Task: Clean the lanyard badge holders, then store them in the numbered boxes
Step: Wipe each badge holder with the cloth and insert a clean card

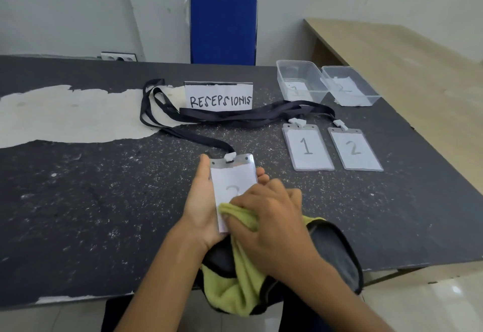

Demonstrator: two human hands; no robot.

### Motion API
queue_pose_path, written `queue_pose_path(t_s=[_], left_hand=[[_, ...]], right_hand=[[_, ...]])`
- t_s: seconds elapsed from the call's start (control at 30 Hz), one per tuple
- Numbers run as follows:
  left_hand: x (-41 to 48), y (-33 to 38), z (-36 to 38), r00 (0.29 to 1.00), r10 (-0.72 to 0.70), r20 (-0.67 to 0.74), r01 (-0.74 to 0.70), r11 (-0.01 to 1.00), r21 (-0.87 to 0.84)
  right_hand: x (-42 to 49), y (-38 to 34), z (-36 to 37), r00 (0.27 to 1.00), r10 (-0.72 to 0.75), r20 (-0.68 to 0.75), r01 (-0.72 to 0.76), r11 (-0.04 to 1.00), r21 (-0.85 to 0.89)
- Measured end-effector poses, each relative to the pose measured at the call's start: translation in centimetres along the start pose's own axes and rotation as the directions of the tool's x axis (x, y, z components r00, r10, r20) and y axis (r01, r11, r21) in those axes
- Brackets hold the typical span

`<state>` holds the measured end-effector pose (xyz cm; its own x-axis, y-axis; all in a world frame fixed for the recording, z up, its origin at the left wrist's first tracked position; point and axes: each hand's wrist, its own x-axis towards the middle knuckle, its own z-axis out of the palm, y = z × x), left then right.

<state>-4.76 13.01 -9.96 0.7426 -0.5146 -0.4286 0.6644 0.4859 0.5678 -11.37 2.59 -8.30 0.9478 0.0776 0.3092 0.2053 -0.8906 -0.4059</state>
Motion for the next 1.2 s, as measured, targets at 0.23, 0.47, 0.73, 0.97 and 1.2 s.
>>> queue_pose_path(t_s=[0.23, 0.47, 0.73, 0.97, 1.2], left_hand=[[-0.4, -0.1, 0.5, 0.998, 0.055, 0.007, -0.055, 0.998, -0.024], [0.2, -0.1, 0.1, 1.0, 0.012, -0.012, -0.011, 0.999, 0.051], [0.2, -0.4, 0.2, 0.999, 0.041, 0.024, -0.042, 0.999, 0.025], [0.1, -0.5, 0.3, 0.997, 0.069, -0.028, -0.068, 0.997, 0.026], [-0.4, -0.4, 1.1, 0.998, 0.057, 0.024, -0.057, 0.998, 0.013]], right_hand=[[5.8, -1.0, 1.5, 0.994, 0.013, -0.109, -0.03, 0.988, -0.155], [2.5, 2.2, -0.8, 1.0, -0.009, -0.007, 0.008, 0.991, -0.136], [3.6, 1.5, 0.3, 0.998, -0.051, -0.035, 0.045, 0.987, -0.153], [5.0, 1.2, 0.7, 0.991, -0.003, -0.135, -0.027, 0.975, -0.22], [3.8, 1.3, -0.3, 1.0, 0.011, 0.013, -0.01, 0.997, -0.073]])
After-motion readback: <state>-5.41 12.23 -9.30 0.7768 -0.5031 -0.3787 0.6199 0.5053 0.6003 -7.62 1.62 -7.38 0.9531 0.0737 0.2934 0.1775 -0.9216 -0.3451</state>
